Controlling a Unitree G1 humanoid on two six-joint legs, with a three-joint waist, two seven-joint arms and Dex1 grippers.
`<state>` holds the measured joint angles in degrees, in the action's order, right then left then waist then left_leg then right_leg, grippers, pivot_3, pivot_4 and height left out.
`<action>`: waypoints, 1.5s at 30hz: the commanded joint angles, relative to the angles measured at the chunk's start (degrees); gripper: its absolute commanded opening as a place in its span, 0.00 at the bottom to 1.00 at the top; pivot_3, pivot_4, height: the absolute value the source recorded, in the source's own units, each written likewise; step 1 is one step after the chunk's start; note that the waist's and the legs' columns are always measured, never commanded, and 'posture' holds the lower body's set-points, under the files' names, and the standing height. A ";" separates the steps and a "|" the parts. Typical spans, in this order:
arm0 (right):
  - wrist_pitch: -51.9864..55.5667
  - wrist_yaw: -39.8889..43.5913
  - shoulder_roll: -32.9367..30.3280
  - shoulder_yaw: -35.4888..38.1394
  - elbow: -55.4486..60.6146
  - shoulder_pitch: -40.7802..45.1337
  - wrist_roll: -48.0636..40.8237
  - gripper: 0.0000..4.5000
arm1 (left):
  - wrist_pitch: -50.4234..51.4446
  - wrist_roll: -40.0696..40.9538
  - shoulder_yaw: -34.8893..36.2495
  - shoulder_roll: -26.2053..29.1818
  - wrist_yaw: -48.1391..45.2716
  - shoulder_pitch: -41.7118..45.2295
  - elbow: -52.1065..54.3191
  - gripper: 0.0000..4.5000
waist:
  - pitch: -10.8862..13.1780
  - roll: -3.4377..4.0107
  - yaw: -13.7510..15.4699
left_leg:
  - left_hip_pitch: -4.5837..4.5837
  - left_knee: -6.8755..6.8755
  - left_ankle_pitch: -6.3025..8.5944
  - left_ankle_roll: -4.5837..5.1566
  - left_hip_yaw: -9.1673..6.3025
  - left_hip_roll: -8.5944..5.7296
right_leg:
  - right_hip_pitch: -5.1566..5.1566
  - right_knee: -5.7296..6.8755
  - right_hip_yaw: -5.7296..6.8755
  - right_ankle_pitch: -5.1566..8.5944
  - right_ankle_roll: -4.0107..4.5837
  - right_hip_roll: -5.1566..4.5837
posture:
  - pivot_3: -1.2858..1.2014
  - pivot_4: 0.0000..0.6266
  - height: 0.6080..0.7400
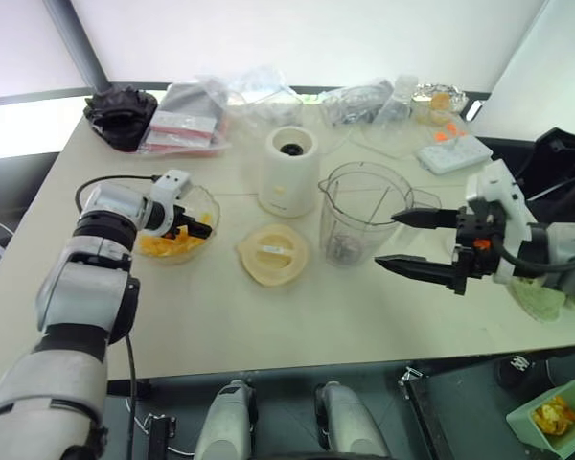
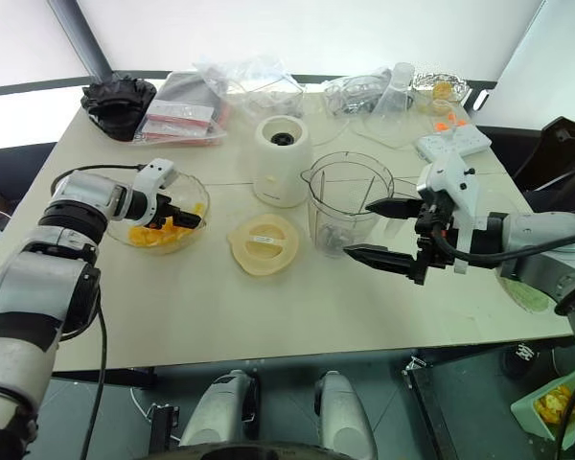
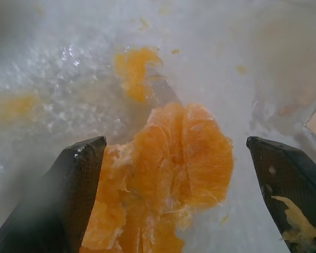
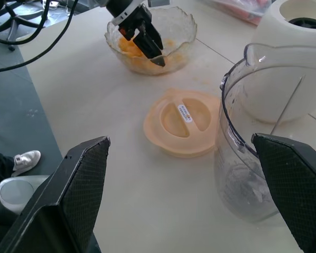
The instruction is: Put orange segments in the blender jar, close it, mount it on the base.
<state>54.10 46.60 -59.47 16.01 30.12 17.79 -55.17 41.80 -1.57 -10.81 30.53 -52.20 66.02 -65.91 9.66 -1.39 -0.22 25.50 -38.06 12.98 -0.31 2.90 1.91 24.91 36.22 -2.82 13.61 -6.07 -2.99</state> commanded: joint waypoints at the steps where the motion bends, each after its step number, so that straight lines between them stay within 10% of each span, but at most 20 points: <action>1: -1.16 -0.08 0.28 0.46 0.49 1.17 0.38 1.00 | -1.43 -0.12 2.01 -1.27 2.30 1.00 -1.96 0.99 | 0.00 0.00 0.25 | -0.01 0.00 0.00 0.00 0.00 0.00 | -0.01 0.00 0.00 -0.01 -0.02 0.00 | 0.52 0.24 1.00; 15: -1.27 -1.98 1.38 0.54 0.83 1.72 1.47 1.00 | -5.45 -0.96 5.04 -3.64 8.66 -1.33 -6.13 0.99 | -0.03 0.02 0.98 | -0.08 -0.05 0.00 0.00 -0.01 -0.01 | -0.10 0.00 0.00 -0.05 -0.07 -0.01 | 0.52 0.24 1.00; 22: -1.31 -3.03 2.04 0.89 1.07 1.81 2.17 1.00 | -6.73 -1.52 5.67 -4.25 9.34 -1.48 -6.59 0.37 | -0.04 0.03 0.87 | -0.12 -0.07 0.00 0.00 -0.01 -0.01 | -0.14 0.00 0.00 -0.05 -0.07 -0.01 | 0.52 0.24 1.00; 45: -3.36 -4.62 3.55 -0.08 0.55 2.25 4.15 1.00 | -1.36 8.01 19.50 0.38 13.06 -1.72 -3.25 0.37 | -0.04 0.02 0.76 | -0.12 -0.07 0.00 0.00 -0.01 0.01 | -0.12 0.01 0.01 -0.10 -0.16 0.01 | 0.52 0.24 1.00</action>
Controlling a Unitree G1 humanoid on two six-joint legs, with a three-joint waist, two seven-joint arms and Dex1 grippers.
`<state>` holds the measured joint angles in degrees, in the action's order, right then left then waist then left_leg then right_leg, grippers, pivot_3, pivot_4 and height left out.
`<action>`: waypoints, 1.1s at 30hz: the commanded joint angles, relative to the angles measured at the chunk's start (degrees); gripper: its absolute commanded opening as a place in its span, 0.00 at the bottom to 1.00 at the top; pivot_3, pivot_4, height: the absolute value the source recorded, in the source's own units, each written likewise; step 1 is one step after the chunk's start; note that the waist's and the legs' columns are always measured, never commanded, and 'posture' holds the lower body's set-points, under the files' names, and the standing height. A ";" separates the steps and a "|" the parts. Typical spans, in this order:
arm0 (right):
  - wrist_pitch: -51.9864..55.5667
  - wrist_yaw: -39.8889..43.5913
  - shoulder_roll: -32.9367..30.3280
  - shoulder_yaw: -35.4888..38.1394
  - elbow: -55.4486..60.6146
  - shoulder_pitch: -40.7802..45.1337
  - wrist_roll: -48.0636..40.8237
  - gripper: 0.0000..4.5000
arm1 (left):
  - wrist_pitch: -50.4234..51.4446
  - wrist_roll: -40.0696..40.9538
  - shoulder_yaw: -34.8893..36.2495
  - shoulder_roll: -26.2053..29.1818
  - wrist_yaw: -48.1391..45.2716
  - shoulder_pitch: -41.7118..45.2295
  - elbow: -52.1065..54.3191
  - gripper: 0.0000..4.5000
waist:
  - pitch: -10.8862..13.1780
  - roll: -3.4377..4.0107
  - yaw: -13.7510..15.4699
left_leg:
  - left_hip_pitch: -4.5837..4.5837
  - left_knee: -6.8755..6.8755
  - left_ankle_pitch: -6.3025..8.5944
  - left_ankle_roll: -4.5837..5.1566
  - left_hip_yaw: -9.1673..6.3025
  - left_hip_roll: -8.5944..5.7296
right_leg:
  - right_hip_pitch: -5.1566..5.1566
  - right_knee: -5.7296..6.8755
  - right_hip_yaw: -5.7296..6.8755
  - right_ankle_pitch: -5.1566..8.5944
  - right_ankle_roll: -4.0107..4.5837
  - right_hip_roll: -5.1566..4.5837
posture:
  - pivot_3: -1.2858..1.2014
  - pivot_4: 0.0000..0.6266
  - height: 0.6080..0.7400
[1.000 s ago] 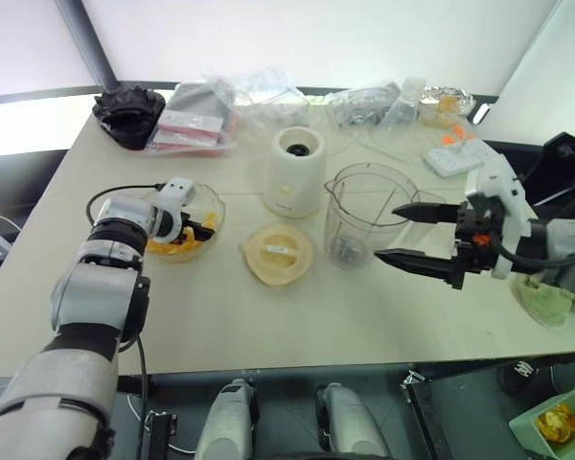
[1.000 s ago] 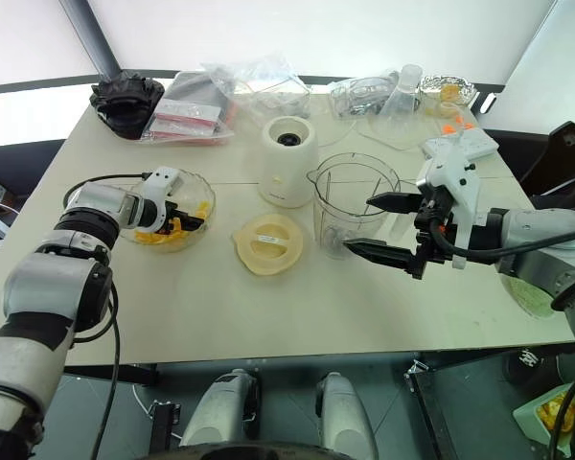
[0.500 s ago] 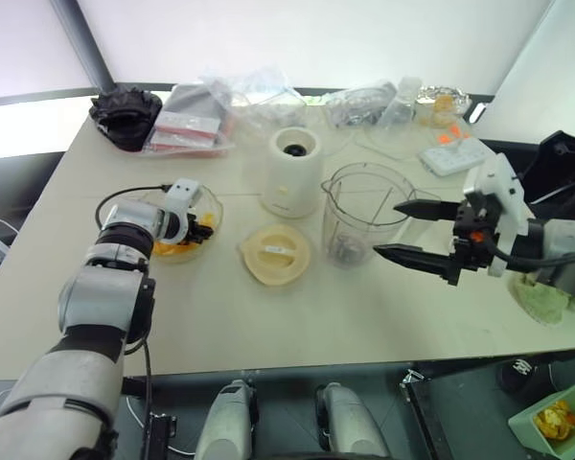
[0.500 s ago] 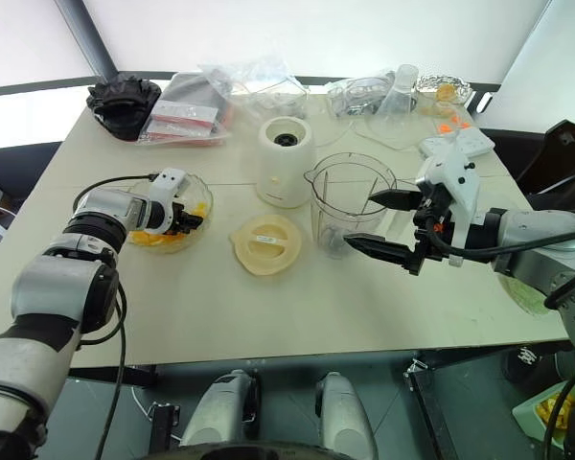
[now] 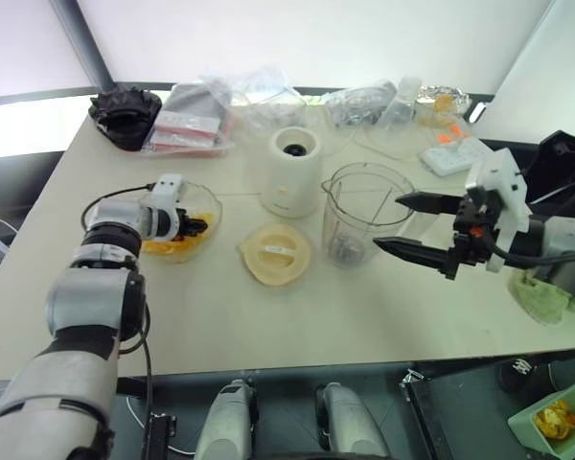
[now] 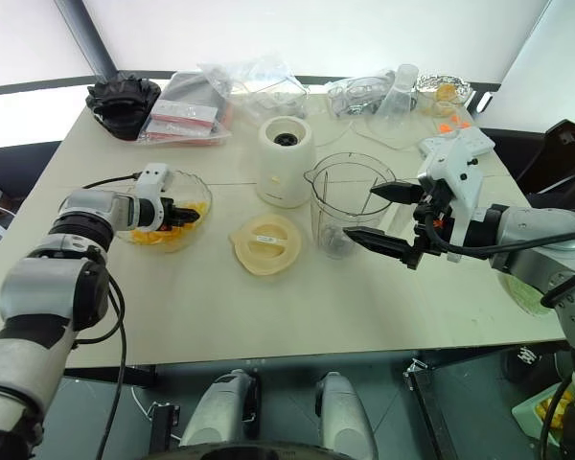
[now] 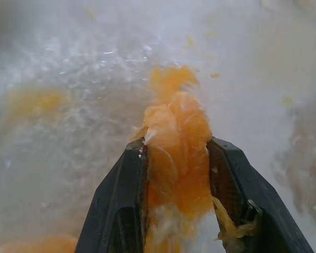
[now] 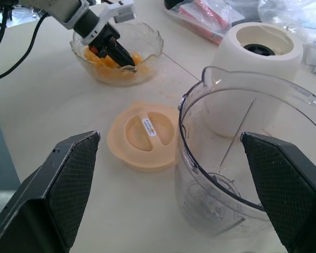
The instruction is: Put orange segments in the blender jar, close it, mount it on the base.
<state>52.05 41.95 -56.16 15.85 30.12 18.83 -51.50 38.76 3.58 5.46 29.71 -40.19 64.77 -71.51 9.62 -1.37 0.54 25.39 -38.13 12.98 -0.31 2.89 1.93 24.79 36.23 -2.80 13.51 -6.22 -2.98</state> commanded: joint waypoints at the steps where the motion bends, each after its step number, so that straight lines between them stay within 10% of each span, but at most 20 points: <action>1: -1.38 0.09 0.34 -0.05 0.45 1.32 0.65 1.00 | 2.55 3.62 4.18 1.38 1.57 -0.81 2.70 0.37 | 0.00 0.00 -0.01 | 0.00 0.00 0.00 0.00 0.00 0.00 | 0.00 0.00 0.00 0.00 0.00 0.00 | 0.52 0.24 1.00; 33: -1.98 -0.81 3.04 -0.93 1.18 1.25 2.39 1.00 | 23.43 31.72 26.11 -1.92 9.89 -17.60 45.86 0.37 | 0.00 0.00 -0.04 | -0.03 -0.01 0.00 -0.01 -0.02 0.01 | -0.03 0.02 0.00 -0.04 -0.06 0.00 | 0.52 0.24 1.00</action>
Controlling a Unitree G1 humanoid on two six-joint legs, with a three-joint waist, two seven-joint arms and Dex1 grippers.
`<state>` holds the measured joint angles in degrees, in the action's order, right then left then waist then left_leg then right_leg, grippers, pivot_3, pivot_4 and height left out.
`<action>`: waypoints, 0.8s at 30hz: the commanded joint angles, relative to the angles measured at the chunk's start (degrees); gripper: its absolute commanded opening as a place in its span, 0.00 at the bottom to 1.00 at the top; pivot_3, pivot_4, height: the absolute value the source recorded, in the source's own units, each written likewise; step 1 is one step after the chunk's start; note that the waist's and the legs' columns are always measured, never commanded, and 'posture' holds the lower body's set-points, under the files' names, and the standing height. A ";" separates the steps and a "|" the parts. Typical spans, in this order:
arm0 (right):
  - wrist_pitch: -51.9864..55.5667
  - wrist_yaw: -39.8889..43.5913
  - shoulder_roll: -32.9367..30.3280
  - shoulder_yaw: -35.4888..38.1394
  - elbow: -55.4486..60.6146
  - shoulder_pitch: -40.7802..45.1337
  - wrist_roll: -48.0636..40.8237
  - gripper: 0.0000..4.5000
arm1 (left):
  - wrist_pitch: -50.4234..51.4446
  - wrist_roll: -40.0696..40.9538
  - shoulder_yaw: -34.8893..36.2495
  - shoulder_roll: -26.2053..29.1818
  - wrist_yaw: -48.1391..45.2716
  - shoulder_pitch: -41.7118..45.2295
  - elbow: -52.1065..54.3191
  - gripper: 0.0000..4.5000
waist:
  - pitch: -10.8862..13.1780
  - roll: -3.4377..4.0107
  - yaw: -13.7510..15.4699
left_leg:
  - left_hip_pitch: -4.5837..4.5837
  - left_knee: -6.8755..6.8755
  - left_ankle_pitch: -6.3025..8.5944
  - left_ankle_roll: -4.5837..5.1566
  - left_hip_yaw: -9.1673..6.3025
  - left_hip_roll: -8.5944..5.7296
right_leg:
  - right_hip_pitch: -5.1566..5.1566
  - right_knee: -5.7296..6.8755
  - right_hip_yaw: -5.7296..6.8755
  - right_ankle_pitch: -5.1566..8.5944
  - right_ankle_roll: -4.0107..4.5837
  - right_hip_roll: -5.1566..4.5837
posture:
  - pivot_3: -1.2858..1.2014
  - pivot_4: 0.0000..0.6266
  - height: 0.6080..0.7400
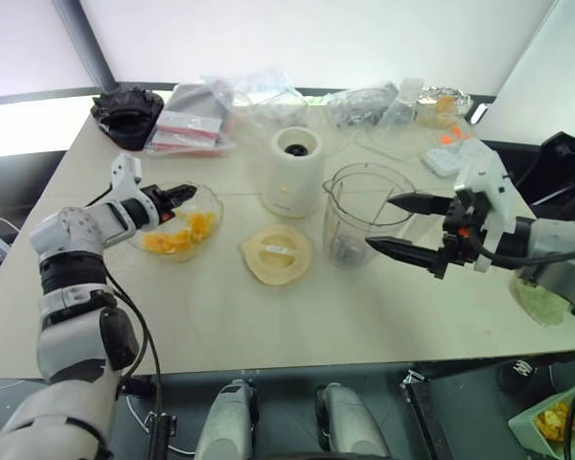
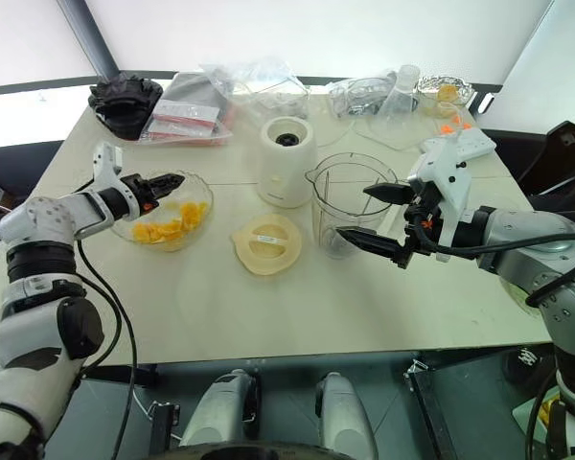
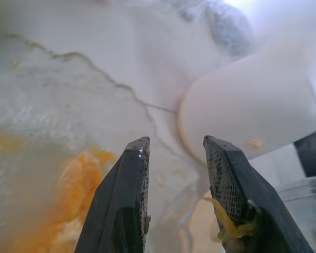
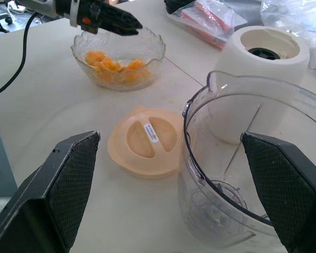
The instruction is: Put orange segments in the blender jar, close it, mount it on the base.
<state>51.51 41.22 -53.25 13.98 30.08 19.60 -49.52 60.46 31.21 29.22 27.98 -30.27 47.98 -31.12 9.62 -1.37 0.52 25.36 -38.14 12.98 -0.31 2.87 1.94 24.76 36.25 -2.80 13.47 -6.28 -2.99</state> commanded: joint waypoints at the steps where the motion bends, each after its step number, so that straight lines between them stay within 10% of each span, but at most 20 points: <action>1: -1.51 -0.13 0.19 0.90 1.27 0.43 0.44 1.00 | 2.26 5.28 2.92 -0.41 0.04 -1.42 7.04 0.37 | 0.00 0.00 -0.03 | 0.00 0.00 0.00 0.00 0.00 0.00 | 0.00 0.00 0.00 0.00 0.00 0.00 | 0.52 0.24 1.00; 8: -1.96 -0.34 0.84 0.60 1.39 0.25 0.70 1.00 | 3.31 7.46 0.26 -0.43 0.72 -5.80 15.52 0.37 | 0.00 0.00 0.03 | -0.03 0.00 0.00 0.00 0.00 -0.01 | -0.04 0.00 0.00 0.01 0.02 0.00 | 0.52 0.24 1.00; 24: -2.03 0.71 1.37 -1.10 0.49 1.45 1.20 1.00 | -18.01 -25.17 -34.52 -0.14 6.30 7.67 -7.82 0.37 | 0.00 0.00 0.04 | -0.04 0.00 0.00 0.00 0.02 -0.04 | -0.09 -0.11 0.00 0.10 0.20 0.00 | 0.52 0.24 1.00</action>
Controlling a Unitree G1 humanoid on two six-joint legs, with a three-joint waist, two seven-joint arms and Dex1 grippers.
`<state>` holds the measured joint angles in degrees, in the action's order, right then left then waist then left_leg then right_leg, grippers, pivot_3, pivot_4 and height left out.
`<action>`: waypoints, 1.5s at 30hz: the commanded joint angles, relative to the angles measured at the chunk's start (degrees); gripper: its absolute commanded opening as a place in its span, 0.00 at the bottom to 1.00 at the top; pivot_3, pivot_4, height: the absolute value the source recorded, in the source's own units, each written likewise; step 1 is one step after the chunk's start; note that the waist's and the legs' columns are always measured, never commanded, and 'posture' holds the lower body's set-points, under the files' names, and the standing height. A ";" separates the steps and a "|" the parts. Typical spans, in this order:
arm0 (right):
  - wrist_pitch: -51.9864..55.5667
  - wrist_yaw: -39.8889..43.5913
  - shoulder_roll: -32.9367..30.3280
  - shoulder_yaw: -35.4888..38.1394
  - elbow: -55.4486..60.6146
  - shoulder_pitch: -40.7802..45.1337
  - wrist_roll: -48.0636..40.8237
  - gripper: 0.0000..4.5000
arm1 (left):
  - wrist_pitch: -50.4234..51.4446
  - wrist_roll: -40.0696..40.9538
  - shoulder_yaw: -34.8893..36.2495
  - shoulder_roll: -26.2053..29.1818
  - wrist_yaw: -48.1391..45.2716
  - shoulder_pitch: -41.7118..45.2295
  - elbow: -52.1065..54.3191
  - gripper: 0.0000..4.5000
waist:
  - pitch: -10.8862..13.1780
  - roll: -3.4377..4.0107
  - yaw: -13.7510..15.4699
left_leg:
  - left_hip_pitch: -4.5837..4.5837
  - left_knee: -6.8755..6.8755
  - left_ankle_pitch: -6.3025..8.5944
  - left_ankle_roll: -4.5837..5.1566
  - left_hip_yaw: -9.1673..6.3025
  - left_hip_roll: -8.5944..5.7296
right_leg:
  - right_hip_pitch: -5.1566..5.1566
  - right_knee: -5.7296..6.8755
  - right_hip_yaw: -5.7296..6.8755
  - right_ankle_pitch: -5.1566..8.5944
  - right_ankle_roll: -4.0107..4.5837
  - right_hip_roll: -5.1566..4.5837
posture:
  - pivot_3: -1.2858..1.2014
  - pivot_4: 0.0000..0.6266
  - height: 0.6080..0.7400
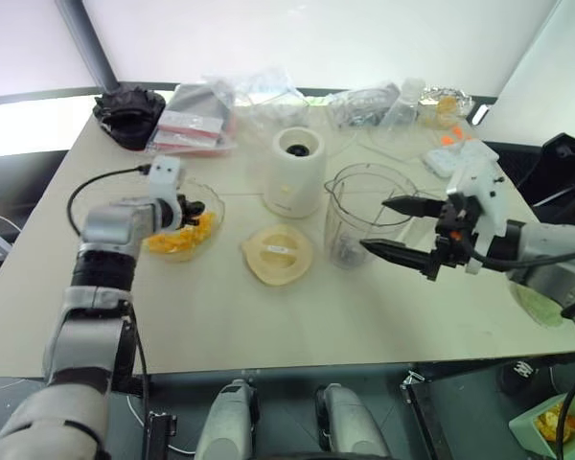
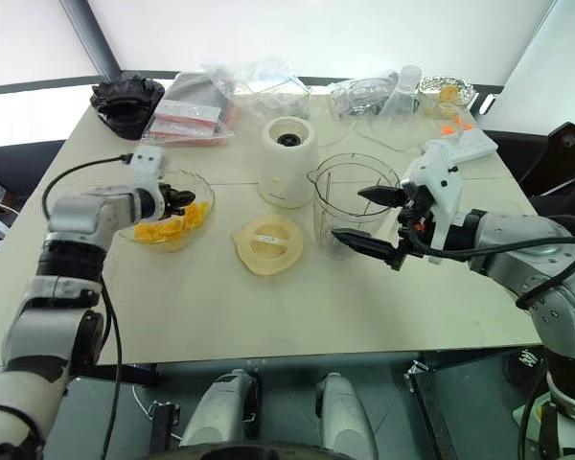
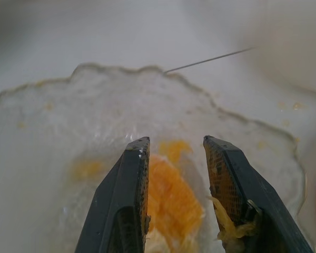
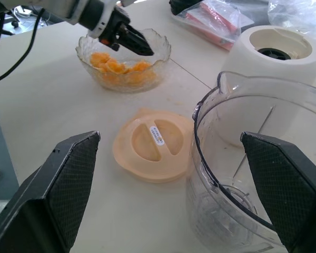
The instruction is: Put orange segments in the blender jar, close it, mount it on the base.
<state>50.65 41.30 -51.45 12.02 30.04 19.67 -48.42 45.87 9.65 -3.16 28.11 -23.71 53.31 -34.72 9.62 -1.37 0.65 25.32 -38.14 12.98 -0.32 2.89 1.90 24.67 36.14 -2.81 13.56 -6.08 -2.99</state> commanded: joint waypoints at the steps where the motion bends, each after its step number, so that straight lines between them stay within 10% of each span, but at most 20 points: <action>1: -1.13 0.87 -0.60 0.79 0.46 1.48 0.15 1.00 | -4.42 -4.68 -2.86 -0.66 -0.12 3.17 -6.32 0.37 | 0.00 0.00 -0.22 | 0.00 0.00 0.00 0.00 0.00 0.00 | 0.00 0.00 0.00 0.00 0.00 0.00 | 0.52 0.24 1.00; 17: -0.85 1.46 -0.84 1.21 0.37 1.79 0.52 1.00 | -9.29 -11.38 -3.25 -3.60 3.21 7.91 -21.42 0.37 | 0.01 -0.01 -0.02 | 0.04 0.01 0.00 0.00 -0.02 0.02 | 0.03 0.01 0.00 -0.06 -0.12 0.01 | 0.52 0.24 1.00; 45: -1.43 1.77 -0.34 0.32 -0.43 2.70 1.26 1.00 | -4.15 -11.53 -0.40 0.18 0.53 3.76 -15.45 0.37 | 0.01 -0.01 -0.28 | 0.02 0.02 0.00 0.00 -0.03 0.03 | 0.03 0.02 0.01 -0.07 -0.14 0.01 | 0.52 0.24 1.00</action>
<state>50.62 42.94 -52.04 11.72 28.97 21.11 -47.27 42.76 -1.15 -3.73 27.11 -22.69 56.67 -51.78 9.63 -1.38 0.37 25.34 -38.12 12.98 -0.32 2.86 1.93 24.70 36.17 -2.80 13.49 -6.22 -2.97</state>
